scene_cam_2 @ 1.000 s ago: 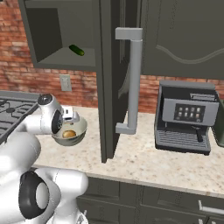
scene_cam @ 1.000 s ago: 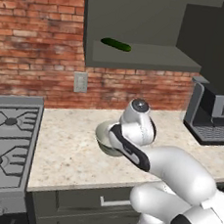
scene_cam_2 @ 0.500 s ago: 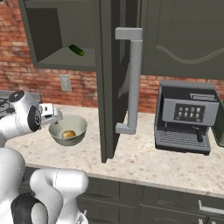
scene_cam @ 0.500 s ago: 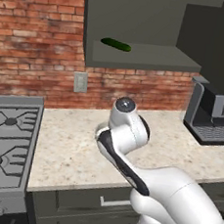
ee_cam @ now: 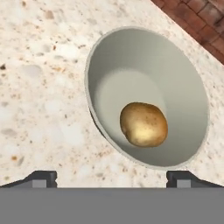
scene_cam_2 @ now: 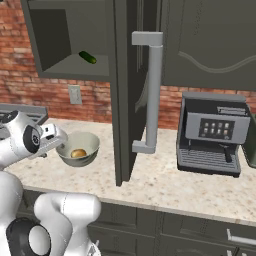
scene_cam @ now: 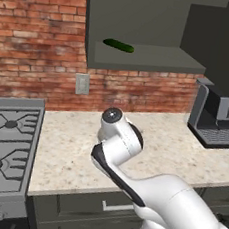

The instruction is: Pick the potato from the cabinet and place it in the bowl. Then pick the bowl and place it in the sink. Then turn on the sink facuet.

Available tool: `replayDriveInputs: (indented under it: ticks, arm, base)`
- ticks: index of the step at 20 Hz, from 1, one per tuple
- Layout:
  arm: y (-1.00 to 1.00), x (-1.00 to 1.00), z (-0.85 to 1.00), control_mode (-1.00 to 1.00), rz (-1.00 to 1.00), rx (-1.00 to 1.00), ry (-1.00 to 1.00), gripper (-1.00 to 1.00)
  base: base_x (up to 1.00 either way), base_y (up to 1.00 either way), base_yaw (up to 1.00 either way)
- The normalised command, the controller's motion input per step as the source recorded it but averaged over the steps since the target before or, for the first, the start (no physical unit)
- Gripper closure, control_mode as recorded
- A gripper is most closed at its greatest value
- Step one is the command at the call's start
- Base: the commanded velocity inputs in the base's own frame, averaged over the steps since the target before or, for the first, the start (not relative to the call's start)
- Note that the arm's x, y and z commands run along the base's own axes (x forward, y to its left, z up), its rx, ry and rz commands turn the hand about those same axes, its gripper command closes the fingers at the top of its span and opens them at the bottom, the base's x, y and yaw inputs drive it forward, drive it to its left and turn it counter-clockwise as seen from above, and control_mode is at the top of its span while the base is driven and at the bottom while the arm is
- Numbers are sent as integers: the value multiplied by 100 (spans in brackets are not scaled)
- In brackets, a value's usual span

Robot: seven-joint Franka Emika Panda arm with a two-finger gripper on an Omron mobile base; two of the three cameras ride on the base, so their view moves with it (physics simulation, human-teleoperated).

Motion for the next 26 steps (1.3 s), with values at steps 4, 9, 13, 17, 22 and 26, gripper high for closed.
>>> replayDriveInputs:
  ticks: [4,9,13,17,22,26]
  arm:
    - [0,12,-47,-100,0,-14,12,-100]
    - [0,18,-30,-100,0,-8,5,-100]
    - [-1,24,-13,-100,0,-4,1,-100]
    - [-8,18,-21,-100,0,-3,0,-100]
    - [-7,14,-38,-100,0,-4,3,-100]
    - [-9,9,-29,-100,0,-1,0,-100]
  base:
    - [0,0,0]
    - [0,0,0]
    - [0,0,0]
    - [0,0,0]
    - [0,0,0]
    - [0,0,0]
